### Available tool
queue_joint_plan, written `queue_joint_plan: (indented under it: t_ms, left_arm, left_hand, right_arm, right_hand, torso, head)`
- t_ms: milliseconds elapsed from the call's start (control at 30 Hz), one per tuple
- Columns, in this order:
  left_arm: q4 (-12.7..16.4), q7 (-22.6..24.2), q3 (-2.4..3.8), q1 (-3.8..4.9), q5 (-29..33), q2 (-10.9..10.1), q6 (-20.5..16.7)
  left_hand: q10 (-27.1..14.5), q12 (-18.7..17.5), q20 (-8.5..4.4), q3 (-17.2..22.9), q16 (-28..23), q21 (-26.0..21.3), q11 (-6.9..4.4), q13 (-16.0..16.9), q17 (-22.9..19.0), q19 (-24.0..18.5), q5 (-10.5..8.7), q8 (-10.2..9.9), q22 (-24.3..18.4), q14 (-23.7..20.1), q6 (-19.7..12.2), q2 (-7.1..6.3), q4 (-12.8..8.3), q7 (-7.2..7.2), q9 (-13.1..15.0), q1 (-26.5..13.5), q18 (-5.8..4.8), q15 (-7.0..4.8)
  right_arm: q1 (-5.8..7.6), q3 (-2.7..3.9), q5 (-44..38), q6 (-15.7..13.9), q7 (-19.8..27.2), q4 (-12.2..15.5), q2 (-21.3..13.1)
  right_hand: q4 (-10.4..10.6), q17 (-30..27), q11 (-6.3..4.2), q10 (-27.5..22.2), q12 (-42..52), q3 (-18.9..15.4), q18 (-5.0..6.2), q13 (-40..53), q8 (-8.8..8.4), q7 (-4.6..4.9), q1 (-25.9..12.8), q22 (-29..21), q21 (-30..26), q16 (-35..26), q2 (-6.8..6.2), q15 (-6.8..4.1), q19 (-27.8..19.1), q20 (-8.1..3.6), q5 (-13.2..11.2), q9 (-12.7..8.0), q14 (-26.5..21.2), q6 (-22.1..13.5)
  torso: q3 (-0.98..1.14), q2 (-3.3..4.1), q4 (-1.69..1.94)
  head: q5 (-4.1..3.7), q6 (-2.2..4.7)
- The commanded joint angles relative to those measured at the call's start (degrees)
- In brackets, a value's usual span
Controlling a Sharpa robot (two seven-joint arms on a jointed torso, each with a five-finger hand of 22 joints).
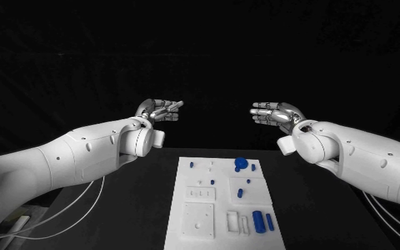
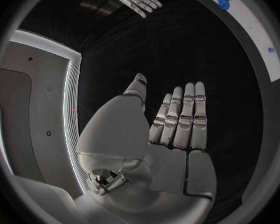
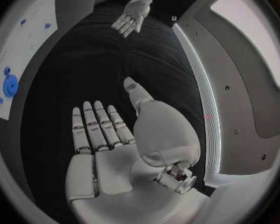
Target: Assemble the parts on the task board
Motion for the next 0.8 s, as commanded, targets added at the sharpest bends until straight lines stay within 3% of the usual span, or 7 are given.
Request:
queue_joint_plan:
  t_ms: [33, 67, 133, 267, 400, 500, 800]
  left_arm:
    - [0.6, 0.2, 0.02, 0.07, -2.0, -0.2, 3.3]
    - [0.8, 0.1, 0.02, 0.06, -2.3, -0.3, 3.5]
    - [1.3, -0.1, 0.01, 0.05, -3.1, -0.6, 4.1]
    - [2.6, -0.2, 0.01, 0.00, -4.8, -1.4, 5.3]
    - [4.8, -0.1, 0.02, -0.02, -6.3, -2.8, 6.3]
    - [6.5, 0.1, 0.05, -0.02, -7.0, -4.0, 6.7]
    - [13.7, 0.3, 0.25, 0.24, -8.3, -8.3, 7.4]
  left_hand:
    - [5.2, -0.4, -3.03, -1.1, 0.7, 1.6, -1.60, -0.1, 0.0, 3.3, 0.17, -0.1, 0.3, 4.4, 5.2, 2.13, -2.7, -1.10, 0.4, 0.0, -2.78, -1.69]
    - [6.9, -0.3, -3.62, -1.2, 1.1, 2.1, -2.20, 0.0, 0.1, 4.1, 0.20, 0.0, 0.5, 5.7, 6.4, 2.56, -3.2, -1.52, 0.5, 0.2, -3.01, -2.24]
    - [10.0, -0.2, -4.93, -1.5, 2.0, 3.2, -3.34, 0.0, 0.5, 6.0, 0.13, -0.3, 0.8, 8.4, 7.9, 3.28, -4.1, -2.16, 0.6, 0.8, -3.52, -3.41]
    - [15.3, -0.3, -7.50, -1.6, 3.6, 5.6, -5.32, 0.0, 1.7, 9.0, 0.34, -1.0, 1.8, 12.5, 11.0, 4.40, -6.2, -3.22, 1.0, 2.7, -4.82, -5.46]
    - [18.1, -0.4, -9.40, -2.3, 5.4, 8.4, -6.37, 0.0, 3.5, 9.5, 0.26, -2.0, 3.4, 14.0, 13.0, 5.02, -9.2, -3.59, 1.2, 4.8, -6.10, -6.64]
    - [17.9, -0.4, -9.63, -3.3, 5.8, 10.2, -6.33, 0.0, 4.5, 8.3, 0.29, -2.0, 4.6, 13.4, 13.1, 5.64, -10.6, -3.51, 1.1, 5.2, -6.34, -6.66]
    - [13.4, -0.6, -9.66, -5.3, 6.8, 12.5, -4.86, -0.1, 5.9, 8.0, 0.30, -2.1, 5.7, 14.3, 10.3, 4.83, -11.0, -2.70, 0.5, 3.6, -5.88, -6.76]
  right_arm:
    - [-0.04, 0.04, -16.9, -1.5, 1.2, -0.1, 0.0]
    - [-0.05, 0.04, -19.0, -1.5, 1.2, -0.2, 0.0]
    - [-0.07, 0.04, -22.7, -1.5, 1.0, -0.3, -0.1]
    - [-0.26, 0.04, -30.0, -1.4, 0.6, -0.4, -0.1]
    - [-0.98, 0.04, -38.0, -0.9, -0.6, -0.5, 0.0]
    - [-1.54, 0.04, -44.3, -0.6, -1.8, -0.4, 0.3]
    - [-2.34, 0.04, -64.8, -2.7, -6.9, 2.1, 0.4]
  right_hand:
    - [-4.0, 1.8, -3.42, 19.8, 0.9, 8.7, -1.29, 0.6, 0.92, -0.60, -0.2, 1.0, 1.2, 0.8, -1.44, -3.70, 20.3, -4.35, 1.6, 1.2, 20.2, 21.8]
    - [-4.0, 2.1, -3.80, 20.8, 1.1, 12.1, -2.09, 0.7, 0.69, -0.79, -1.0, 0.8, 0.7, 0.4, -2.74, -4.28, 22.0, -5.24, 1.6, 1.2, 21.8, 22.6]
    - [-4.0, 2.6, -4.54, 22.8, 0.9, 14.2, -1.85, 0.6, 1.23, -1.08, -1.0, 1.1, 1.2, 1.3, -2.75, -5.46, 24.1, -6.20, 1.7, 1.4, 24.5, 24.3]
    - [-4.0, 5.3, -7.29, 30.2, 1.4, 15.9, -0.38, 0.9, 1.25, -1.88, 0.1, 2.7, 5.8, 4.7, -3.60, -10.30, 35.1, -10.56, 1.0, 1.5, 36.0, 26.7]
    - [-3.8, 7.0, -7.50, 30.0, 0.9, 15.2, -1.53, 0.6, 1.02, -2.18, 0.6, 3.1, 7.4, 4.5, -4.47, -11.77, 39.2, -13.31, 1.2, 1.3, 40.7, 27.7]
    - [-3.7, 8.9, -7.25, 28.0, 0.9, 14.0, -0.97, 0.6, 0.91, -2.06, 0.3, 4.0, 9.5, 6.2, -5.49, -12.78, 43.4, -14.77, 1.3, 1.1, 45.3, 27.1]
    - [-3.7, 22.2, -7.62, 27.5, 0.9, 11.1, 1.41, 0.7, 0.97, -2.52, 1.2, 8.6, 17.0, 22.8, -7.82, -13.90, 49.5, -16.18, -0.8, 1.1, 46.2, 26.6]
  torso:
    - [0.02, 0.06, -0.03]
    - [0.03, 0.11, -0.04]
    - [0.03, 0.13, -0.01]
    - [-0.04, 0.19, 0.02]
    - [-0.17, 0.36, 0.01]
    - [-0.32, 0.89, 0.00]
    - [-1.16, 4.02, -0.35]
  head:
    - [-0.08, -0.54]
    - [-0.11, -0.66]
    - [-0.24, -0.90]
    - [-0.56, -1.38]
    - [-0.80, -2.06]
    - [-1.03, -2.39]
    - [-1.22, -2.98]
